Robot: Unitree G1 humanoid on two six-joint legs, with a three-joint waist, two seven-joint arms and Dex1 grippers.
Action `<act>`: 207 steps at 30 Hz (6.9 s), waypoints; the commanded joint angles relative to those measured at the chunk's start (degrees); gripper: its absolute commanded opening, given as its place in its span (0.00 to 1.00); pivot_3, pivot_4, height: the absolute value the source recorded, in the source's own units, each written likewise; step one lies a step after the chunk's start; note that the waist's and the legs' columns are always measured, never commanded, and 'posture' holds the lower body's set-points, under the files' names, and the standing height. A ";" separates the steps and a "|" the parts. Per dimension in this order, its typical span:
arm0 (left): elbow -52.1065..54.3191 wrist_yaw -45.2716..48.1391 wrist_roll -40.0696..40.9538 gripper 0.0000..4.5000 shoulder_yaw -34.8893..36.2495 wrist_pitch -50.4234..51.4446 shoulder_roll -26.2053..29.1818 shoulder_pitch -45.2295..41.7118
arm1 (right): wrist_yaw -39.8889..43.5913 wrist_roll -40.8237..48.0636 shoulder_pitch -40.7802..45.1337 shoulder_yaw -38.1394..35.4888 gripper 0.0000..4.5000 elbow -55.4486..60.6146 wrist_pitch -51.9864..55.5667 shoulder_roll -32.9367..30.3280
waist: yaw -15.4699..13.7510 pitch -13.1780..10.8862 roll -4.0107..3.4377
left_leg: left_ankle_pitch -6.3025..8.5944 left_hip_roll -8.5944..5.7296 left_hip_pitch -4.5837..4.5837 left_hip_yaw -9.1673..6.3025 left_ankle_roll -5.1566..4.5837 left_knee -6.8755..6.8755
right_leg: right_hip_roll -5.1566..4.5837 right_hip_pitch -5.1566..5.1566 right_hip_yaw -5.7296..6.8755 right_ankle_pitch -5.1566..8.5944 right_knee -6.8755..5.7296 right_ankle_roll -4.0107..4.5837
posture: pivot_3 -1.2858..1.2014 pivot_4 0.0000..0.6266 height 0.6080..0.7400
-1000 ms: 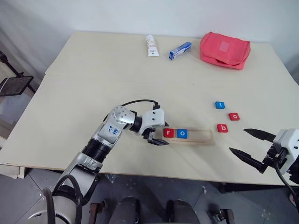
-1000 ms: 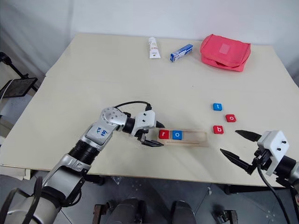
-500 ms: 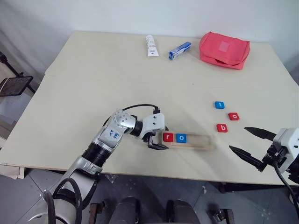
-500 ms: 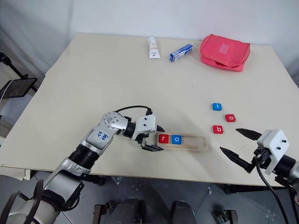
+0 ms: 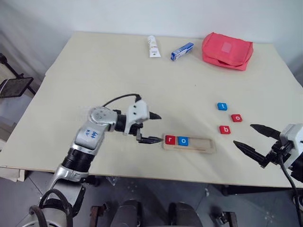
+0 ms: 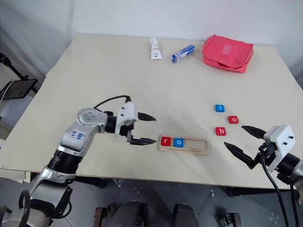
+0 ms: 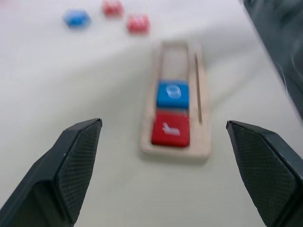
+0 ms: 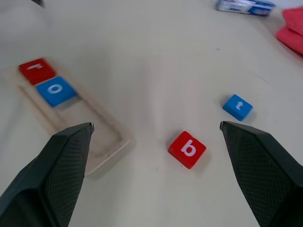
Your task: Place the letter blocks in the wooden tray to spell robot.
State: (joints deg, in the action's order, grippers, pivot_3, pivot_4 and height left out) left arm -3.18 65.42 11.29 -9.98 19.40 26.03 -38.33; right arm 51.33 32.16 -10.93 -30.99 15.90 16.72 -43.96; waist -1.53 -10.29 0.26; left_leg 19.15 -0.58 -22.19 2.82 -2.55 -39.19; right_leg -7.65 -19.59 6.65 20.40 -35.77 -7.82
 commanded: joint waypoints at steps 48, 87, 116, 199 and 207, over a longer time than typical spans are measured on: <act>-9.96 10.47 12.86 0.99 9.44 -28.92 -2.31 14.07 | -19.17 0.28 -0.16 2.47 1.00 4.74 13.18 9.68 | 0.19 0.08 -0.13 | 0.00 -0.08 0.06 0.00 0.00 0.01 | 0.00 -0.01 -0.03 0.00 -0.09 0.00 | 0.52 0.24 1.00; -6.03 4.86 12.10 0.99 8.64 -28.41 -3.88 16.16 | -27.99 -9.44 18.84 15.05 1.00 -12.25 14.88 16.44 | 0.82 0.10 -0.17 | -0.01 -0.05 0.06 -0.02 0.02 0.03 | 0.03 -0.02 -0.01 0.00 -0.10 0.00 | 0.52 0.24 1.00; -20.64 19.72 14.77 1.00 11.15 -34.47 -1.14 12.33 | -44.12 -11.88 1.68 12.57 0.33 18.61 21.89 27.16 | 1.49 0.12 -0.21 | -0.02 -0.07 0.05 -0.06 0.04 0.09 | 0.05 -0.07 -0.09 0.00 -0.12 0.00 | 0.52 0.24 1.00; -12.28 11.50 14.73 1.00 9.18 -35.02 -3.81 18.40 | 20.26 -15.75 38.94 34.97 0.33 -4.11 19.53 -13.29 | 1.35 0.08 -0.28 | -0.06 -0.16 -0.05 -0.24 -0.11 -0.02 | -0.14 0.11 0.04 -0.01 0.15 -0.02 | 0.52 0.24 1.00; -11.67 12.32 15.10 1.00 8.78 -35.12 -3.88 18.68 | 17.10 -20.88 43.42 44.06 0.33 -5.60 19.84 -7.92 | 1.34 0.08 -0.28 | -0.08 -0.22 -0.10 -0.28 -0.09 0.00 | -0.16 0.03 0.08 -0.01 0.11 -0.02 | 0.52 0.24 1.00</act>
State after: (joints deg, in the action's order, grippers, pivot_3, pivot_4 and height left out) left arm -16.25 77.52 26.23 -1.15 -15.19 22.29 -19.78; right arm 68.50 11.91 31.25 13.80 10.44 37.18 -51.50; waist -0.19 -10.21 -0.02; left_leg 19.08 -0.84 -22.31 2.49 -2.64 -39.19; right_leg -7.84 -19.54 6.75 20.38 -35.68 -7.84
